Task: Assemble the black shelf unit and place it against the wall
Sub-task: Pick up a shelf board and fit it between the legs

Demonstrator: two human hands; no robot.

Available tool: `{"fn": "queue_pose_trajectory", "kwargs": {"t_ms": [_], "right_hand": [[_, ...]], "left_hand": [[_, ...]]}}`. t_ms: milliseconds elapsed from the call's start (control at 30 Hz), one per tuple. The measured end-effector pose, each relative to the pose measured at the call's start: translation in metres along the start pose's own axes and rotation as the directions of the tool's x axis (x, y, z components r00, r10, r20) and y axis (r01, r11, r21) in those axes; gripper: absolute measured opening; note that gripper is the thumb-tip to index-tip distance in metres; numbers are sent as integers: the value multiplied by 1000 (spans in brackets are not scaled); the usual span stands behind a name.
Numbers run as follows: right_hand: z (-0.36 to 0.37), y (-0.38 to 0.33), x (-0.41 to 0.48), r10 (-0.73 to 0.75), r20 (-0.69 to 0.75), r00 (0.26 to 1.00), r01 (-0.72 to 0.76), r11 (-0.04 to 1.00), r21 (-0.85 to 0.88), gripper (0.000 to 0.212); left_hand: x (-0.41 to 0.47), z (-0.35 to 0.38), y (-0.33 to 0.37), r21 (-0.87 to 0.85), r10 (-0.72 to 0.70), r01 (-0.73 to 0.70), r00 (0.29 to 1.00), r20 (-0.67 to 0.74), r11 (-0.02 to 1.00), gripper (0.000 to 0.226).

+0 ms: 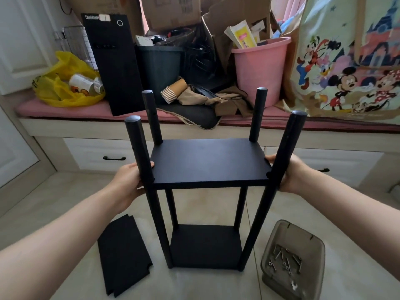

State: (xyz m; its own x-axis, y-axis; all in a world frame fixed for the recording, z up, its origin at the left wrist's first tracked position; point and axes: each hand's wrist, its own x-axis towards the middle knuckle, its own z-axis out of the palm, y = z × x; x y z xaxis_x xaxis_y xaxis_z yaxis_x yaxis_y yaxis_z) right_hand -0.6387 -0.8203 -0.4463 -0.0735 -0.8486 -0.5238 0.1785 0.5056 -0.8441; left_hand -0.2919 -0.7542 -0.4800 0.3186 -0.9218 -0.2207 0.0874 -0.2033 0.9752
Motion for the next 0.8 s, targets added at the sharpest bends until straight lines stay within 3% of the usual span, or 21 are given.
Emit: {"fn": "queue_pose_trajectory", "kwargs": {"t_ms": [800], "right_hand": [[-5,3,3,86,-64,994,-97,977,-189,20]], "left_hand": [[1,7,0,-22,-16,15,996,-89,1000,3]]}}
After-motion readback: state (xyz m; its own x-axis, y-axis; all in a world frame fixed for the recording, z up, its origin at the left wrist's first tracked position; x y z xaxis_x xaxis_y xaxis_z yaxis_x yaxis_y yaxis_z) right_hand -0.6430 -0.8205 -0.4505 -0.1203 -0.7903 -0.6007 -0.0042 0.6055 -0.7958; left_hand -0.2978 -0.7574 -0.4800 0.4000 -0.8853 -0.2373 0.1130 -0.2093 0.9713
